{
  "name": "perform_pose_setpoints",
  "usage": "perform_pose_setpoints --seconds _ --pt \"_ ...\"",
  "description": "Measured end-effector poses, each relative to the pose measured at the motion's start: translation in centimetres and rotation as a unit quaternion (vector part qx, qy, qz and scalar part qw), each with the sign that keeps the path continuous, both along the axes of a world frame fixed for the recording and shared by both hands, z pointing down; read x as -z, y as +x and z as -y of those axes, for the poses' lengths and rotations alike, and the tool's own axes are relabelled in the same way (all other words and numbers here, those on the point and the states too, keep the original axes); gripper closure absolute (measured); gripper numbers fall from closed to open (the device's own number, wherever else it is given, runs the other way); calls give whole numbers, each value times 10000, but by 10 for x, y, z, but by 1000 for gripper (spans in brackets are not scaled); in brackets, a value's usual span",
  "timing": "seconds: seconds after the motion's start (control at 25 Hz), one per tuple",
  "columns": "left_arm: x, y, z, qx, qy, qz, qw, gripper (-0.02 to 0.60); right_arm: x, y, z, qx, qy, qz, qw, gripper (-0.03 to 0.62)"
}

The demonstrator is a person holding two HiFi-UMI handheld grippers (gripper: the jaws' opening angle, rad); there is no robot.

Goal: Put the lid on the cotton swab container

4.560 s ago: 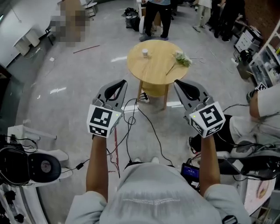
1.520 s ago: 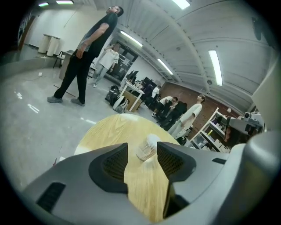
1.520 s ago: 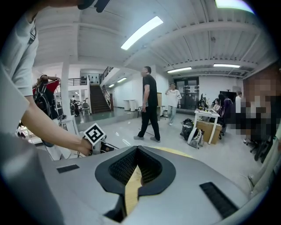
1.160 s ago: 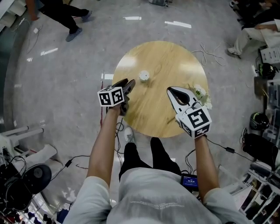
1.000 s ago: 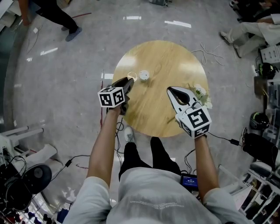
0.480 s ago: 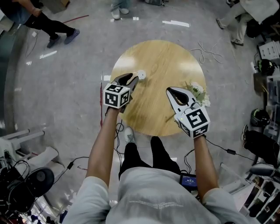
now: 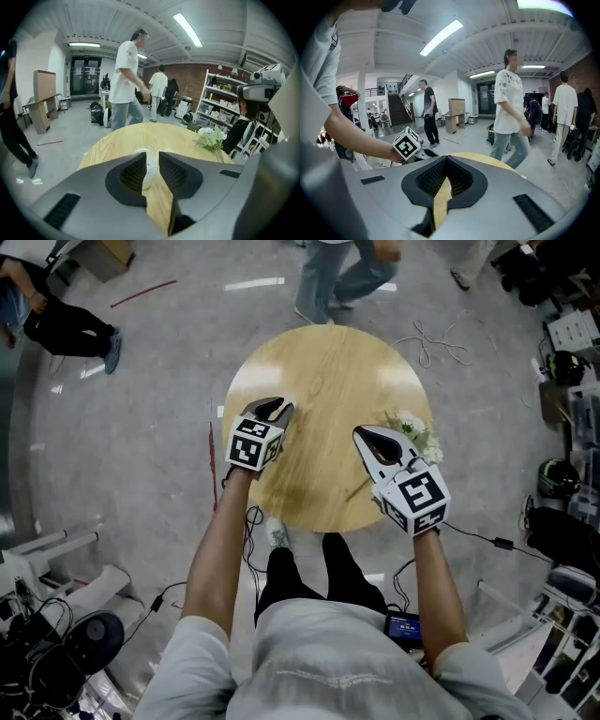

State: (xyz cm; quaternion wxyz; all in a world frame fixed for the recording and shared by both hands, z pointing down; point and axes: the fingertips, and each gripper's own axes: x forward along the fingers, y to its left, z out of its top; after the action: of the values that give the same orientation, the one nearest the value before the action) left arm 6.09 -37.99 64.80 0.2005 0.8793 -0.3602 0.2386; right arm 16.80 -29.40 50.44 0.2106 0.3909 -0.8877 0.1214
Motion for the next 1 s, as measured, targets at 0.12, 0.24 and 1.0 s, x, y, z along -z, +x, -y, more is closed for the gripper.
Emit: perform_pose_setpoints --seconds 0.12,0.24,1.0 --pt "-9 7 2 -137 -39 251 9996 488 0 8 3 -71 -25 61 10000 568" --pt "-16 12 3 -133 -104 361 9992 489 2 16 5 -133 -56 163 9998 568" --pt "-1 7 7 95 103 332 9993 486 29 29 -15 -552 158 130 9983 568"
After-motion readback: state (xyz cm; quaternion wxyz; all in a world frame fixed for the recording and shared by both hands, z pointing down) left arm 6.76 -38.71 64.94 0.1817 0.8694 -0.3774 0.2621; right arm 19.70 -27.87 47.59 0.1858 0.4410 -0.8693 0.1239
